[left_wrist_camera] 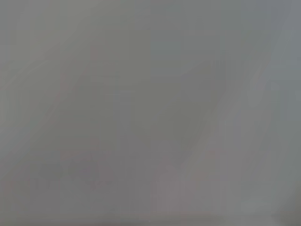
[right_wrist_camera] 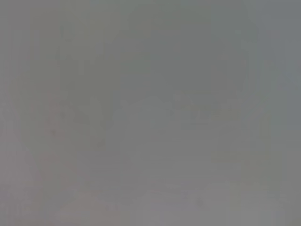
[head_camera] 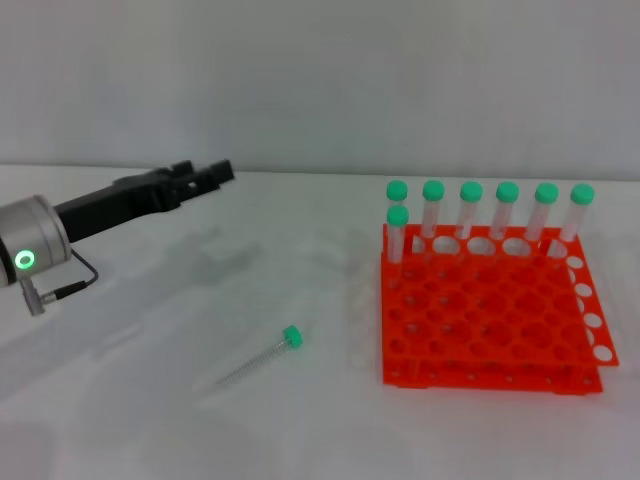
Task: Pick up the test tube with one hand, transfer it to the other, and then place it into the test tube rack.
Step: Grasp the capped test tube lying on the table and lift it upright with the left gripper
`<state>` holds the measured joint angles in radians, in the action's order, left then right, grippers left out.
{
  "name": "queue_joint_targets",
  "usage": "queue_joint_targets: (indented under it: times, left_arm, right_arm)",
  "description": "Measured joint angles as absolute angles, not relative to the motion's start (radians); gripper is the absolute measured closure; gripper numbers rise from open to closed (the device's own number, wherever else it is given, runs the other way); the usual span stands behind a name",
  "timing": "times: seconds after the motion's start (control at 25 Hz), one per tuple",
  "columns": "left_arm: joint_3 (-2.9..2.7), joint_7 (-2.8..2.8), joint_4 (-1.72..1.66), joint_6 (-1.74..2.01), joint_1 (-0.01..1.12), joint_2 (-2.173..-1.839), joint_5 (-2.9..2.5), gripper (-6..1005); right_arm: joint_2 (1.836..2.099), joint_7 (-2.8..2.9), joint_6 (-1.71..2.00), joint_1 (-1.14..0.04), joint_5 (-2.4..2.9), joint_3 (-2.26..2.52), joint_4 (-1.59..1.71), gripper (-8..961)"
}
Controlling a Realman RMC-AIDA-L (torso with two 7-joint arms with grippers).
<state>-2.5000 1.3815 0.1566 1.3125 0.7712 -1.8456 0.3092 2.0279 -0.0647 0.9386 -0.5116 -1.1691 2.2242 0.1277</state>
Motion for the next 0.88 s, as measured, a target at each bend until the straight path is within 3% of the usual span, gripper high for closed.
queue_joint_targets:
  times: [0.24, 0.64, 0.76, 0.88]
  left_arm:
    - [-2.838, 1.623, 0.374, 1.527, 0.891, -1.835, 0.245, 115]
    - [-2.849, 1.675, 0.613, 1.683, 1.092, -1.846, -0.251, 117]
    - [-2.848, 1.672, 0.629, 1.653, 1.146, -1.876, -0.4, 118]
    - [-2.848, 1.662, 0.662, 1.595, 1.187, -1.928, -0.478, 120]
  right_arm:
    - [2.028, -0.064, 0.939, -0.511, -1.17, 2.224, 0.129, 126]
    - [2.028, -0.064, 0.939, -0.515, -1.172, 2.224, 0.129, 128]
    - [2.028, -0.064, 0.938, -0.516, -1.173, 2.224, 0.129, 129]
    - [2.028, -0.064, 0.938, -0.517, -1.173, 2.224, 0.13, 130]
